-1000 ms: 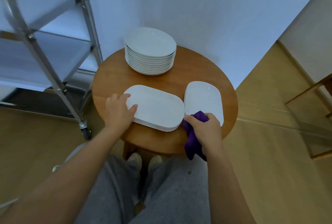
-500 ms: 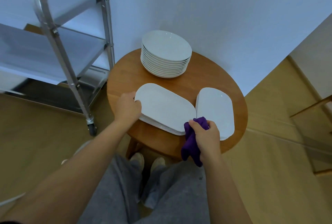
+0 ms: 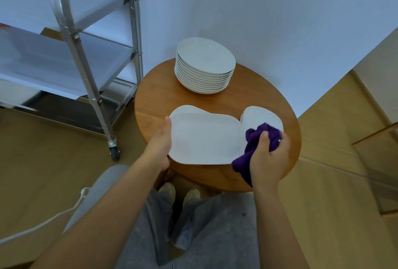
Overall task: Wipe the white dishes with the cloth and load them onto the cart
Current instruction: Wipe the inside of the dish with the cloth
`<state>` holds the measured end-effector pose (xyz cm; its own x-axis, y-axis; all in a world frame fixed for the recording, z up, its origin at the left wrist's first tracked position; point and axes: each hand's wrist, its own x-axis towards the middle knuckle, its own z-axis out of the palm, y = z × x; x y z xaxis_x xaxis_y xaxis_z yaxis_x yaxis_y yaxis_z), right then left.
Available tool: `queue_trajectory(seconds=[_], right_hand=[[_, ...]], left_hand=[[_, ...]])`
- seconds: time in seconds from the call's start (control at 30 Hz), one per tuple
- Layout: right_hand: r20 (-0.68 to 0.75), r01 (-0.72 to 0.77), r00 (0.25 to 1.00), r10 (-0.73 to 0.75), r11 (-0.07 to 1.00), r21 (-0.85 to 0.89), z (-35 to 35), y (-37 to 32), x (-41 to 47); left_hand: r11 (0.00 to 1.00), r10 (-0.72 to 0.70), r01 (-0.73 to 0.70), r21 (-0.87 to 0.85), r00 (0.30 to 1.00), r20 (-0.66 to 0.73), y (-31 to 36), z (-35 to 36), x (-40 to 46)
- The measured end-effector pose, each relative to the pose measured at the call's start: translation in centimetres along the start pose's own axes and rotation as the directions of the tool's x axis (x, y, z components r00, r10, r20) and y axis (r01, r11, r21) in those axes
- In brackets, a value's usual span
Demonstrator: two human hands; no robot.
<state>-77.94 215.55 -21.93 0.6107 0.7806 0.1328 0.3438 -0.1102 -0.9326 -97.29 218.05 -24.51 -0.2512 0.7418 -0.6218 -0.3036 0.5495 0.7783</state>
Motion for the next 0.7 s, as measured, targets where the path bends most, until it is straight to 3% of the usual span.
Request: queue_trajectory(seconds=[0.07, 0.13, 0.2, 0.27, 0.4, 0.6, 0.7], right_hand=[[-0.004, 0.065, 0.998, -0.065, 0.997, -0.039, -0.1, -0.6, 0.6], [0.139, 0.030, 0.990, -0.003, 0.981, -0.190, 0.4, -1.2, 1.5], [0.319, 0.079, 0.943, 0.089, 0.874, -0.479, 1.2, -1.4, 1.8], [0.334, 0.183, 0.942, 0.042, 0.770, -0.611, 1.8, -1.5, 1.6], [0.291, 0.339, 0.934, -0.208, 0.775, -0.534, 3.0, -1.7, -0.5], [0.439, 0.525, 0.800, -0.409, 0.831, -0.183, 4.5, -3.2, -5.7], [0.509, 0.664, 0.690, -0.515, 0.730, -0.162, 4.7, -4.3, -7.6]], left_hand=[[0.999, 0.027, -0.027, -0.044, 1.000, -0.014, -0.4, -0.1, -1.2], [0.996, 0.056, -0.056, -0.066, 0.998, -0.003, -0.8, 0.0, -2.6], [0.992, 0.090, -0.089, -0.091, 0.996, 0.014, -1.5, 0.5, -4.1], [0.988, 0.117, -0.114, -0.106, 0.993, 0.027, -2.3, 1.1, -5.7], [0.982, 0.139, -0.132, -0.133, 0.989, 0.047, -2.9, 1.7, -7.4], [0.985, 0.155, -0.145, -0.088, 0.980, 0.124, -1.8, 0.8, -7.7], [0.970, 0.166, -0.143, -0.195, 0.981, 0.105, -1.7, 0.4, -8.0]])
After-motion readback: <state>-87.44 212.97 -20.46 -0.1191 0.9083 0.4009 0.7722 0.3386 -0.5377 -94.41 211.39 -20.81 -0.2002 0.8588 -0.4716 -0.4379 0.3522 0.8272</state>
